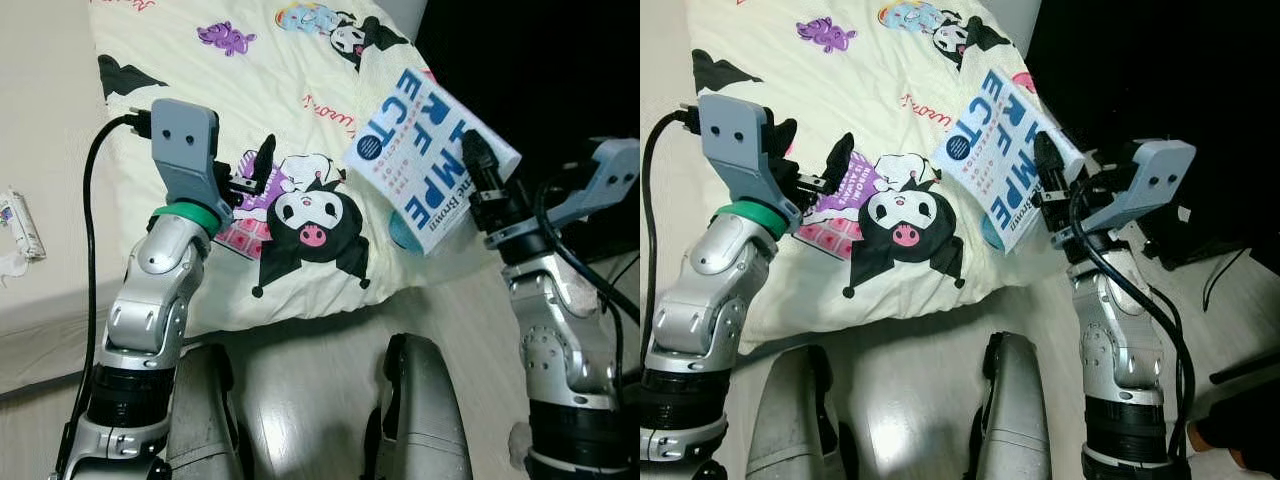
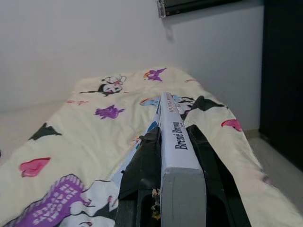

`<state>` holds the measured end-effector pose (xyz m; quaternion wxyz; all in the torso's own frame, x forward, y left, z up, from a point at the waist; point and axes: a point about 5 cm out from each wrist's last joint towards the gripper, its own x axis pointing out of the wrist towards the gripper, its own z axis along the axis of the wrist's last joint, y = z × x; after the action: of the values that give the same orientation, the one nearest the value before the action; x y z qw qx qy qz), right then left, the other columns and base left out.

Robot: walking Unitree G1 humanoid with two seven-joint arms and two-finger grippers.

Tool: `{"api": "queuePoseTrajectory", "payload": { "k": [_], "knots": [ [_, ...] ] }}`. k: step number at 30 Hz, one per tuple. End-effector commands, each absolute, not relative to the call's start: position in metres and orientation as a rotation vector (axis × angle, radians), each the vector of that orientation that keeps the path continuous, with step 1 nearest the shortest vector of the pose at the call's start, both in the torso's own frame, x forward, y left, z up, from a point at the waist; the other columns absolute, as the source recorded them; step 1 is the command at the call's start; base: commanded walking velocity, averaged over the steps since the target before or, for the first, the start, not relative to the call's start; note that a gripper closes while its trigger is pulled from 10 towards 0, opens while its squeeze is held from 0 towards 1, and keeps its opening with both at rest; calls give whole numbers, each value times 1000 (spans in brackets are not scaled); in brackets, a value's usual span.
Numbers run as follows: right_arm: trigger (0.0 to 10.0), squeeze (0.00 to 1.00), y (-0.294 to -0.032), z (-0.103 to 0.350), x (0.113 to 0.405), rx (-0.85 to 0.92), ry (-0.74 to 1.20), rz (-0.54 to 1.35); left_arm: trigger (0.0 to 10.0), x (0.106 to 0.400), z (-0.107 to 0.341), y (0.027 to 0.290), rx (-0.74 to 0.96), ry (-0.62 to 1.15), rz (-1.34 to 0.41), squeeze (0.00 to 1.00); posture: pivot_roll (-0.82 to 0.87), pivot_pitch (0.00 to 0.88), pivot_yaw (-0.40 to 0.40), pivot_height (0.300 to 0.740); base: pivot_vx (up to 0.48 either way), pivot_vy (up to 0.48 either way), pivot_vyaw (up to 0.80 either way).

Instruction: Clean up the room

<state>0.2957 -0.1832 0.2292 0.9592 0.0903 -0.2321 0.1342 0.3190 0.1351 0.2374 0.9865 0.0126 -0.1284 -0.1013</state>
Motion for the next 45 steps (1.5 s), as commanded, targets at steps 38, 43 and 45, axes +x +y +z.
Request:
{"api": "queuePoseTrajectory", "payload": {
  "k": [38,43,45],
  "knots": [
    [10000,0,-190,224,297,23,-514,161,10000,323,226,122,31,-157,-221,0,22,111,20,632,0,0,0],
    [10000,0,-192,212,297,2,-476,142,10000,326,198,120,100,-96,-220,0,18,105,21,647,0,0,0],
    [10000,0,-193,206,297,-16,-459,135,10000,327,186,122,109,-64,-211,0,18,105,21,652,0,0,0]
  ]
}}
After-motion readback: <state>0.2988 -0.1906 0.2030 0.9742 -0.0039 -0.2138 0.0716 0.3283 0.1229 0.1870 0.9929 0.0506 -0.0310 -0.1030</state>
